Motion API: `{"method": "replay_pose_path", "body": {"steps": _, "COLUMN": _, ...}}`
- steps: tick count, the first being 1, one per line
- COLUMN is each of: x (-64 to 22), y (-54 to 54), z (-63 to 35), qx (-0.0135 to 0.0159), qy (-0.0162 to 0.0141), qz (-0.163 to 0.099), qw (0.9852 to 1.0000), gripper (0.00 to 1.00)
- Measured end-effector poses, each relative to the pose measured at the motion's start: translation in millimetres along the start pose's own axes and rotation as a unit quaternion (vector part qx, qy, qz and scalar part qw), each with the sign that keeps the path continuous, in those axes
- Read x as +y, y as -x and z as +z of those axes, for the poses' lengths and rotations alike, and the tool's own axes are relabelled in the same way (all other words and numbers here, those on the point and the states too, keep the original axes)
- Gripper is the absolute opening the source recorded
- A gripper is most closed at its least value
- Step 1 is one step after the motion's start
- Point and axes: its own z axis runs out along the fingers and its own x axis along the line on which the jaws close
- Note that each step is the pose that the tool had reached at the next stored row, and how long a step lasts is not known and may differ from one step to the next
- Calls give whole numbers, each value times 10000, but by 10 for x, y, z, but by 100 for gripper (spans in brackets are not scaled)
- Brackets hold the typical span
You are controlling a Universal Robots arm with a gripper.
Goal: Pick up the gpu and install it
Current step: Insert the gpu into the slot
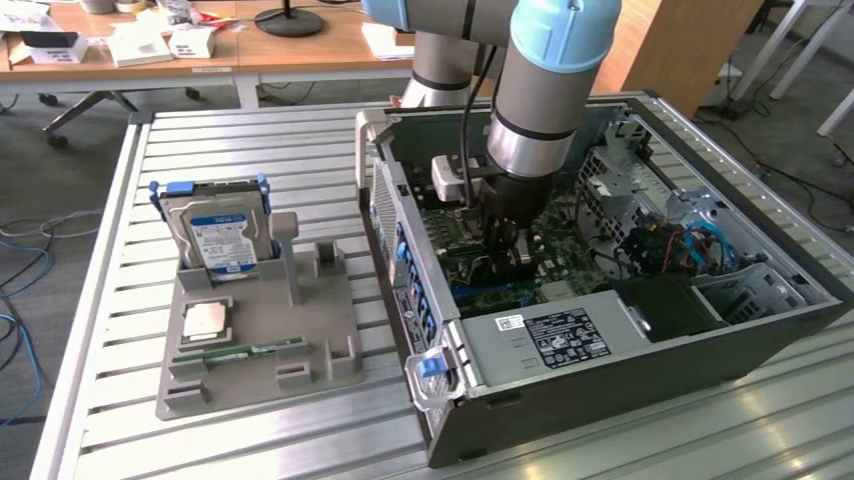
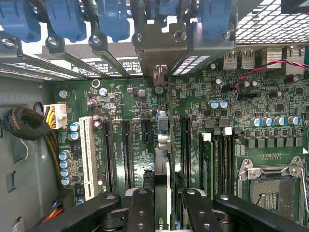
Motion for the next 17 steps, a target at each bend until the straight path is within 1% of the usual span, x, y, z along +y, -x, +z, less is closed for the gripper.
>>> {"method": "replay_pose_path", "body": {"steps": 8, "x": 21, "y": 7, "z": 2, "qx": 2, "qy": -2, "qz": -1, "qw": 10000, "gripper": 26}}
{"method": "replay_pose_path", "body": {"steps": 17, "x": 25, "y": 7, "z": 16, "qx": 8, "qy": -3, "qz": -1, "qw": 10000, "gripper": 26}}
